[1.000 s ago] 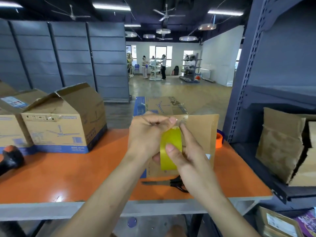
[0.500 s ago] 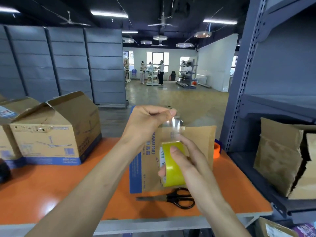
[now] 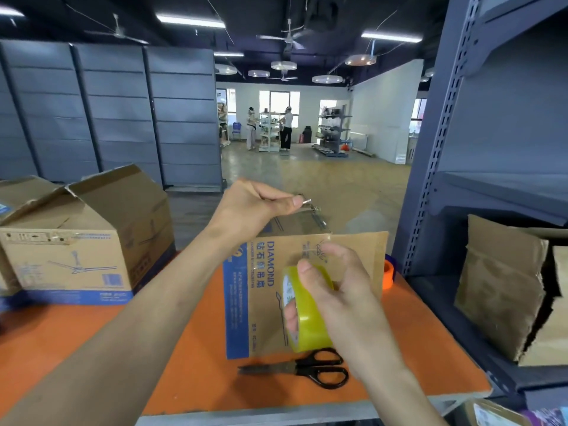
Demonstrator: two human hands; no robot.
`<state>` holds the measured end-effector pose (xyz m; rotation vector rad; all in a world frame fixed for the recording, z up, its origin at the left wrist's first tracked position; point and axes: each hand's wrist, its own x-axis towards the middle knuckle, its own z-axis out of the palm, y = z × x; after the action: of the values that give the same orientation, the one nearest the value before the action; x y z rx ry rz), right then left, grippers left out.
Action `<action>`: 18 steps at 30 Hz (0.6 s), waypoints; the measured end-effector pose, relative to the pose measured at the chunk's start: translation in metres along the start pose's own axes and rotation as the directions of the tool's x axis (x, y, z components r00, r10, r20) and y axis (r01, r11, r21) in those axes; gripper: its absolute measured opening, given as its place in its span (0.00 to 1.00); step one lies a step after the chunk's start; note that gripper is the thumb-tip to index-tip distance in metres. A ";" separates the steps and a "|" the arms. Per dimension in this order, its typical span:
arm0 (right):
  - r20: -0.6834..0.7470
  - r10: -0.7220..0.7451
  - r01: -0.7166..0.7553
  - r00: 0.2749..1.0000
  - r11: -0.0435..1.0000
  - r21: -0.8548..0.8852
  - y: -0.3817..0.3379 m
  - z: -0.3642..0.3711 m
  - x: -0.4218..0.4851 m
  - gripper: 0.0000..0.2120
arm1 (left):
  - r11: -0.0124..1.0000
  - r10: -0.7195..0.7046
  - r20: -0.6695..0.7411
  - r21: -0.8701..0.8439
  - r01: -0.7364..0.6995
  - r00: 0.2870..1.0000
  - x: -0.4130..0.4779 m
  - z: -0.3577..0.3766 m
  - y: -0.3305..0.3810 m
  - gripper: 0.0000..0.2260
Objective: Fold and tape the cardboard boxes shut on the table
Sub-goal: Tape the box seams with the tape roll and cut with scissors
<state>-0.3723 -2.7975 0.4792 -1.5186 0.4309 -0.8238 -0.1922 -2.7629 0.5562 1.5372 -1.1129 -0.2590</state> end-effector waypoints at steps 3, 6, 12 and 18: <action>-0.023 0.029 -0.028 0.999 0.999 0.028 0.003 0.003 0.001 0.13 | 1.000 0.023 0.034 0.003 -0.023 0.999 0.008 -0.001 -0.001 0.07; -0.005 0.027 -0.027 1.000 0.998 -0.057 0.004 0.004 0.004 0.09 | 1.000 -0.011 0.081 -0.010 0.012 0.997 0.015 -0.002 -0.002 0.10; 0.027 0.046 -0.045 0.999 0.998 -0.038 0.001 0.006 0.011 0.08 | 0.998 -0.054 0.116 0.015 0.053 0.992 0.028 -0.010 -0.008 0.08; 0.071 0.076 -0.077 0.995 0.997 0.008 0.000 0.011 0.016 0.10 | 0.997 -0.073 0.094 0.012 0.072 0.993 0.031 -0.017 -0.020 0.07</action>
<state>-0.3533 -2.8008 0.4839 -1.5078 0.4292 -0.7090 -0.1544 -2.7778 0.5566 1.5887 -1.1342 -0.3802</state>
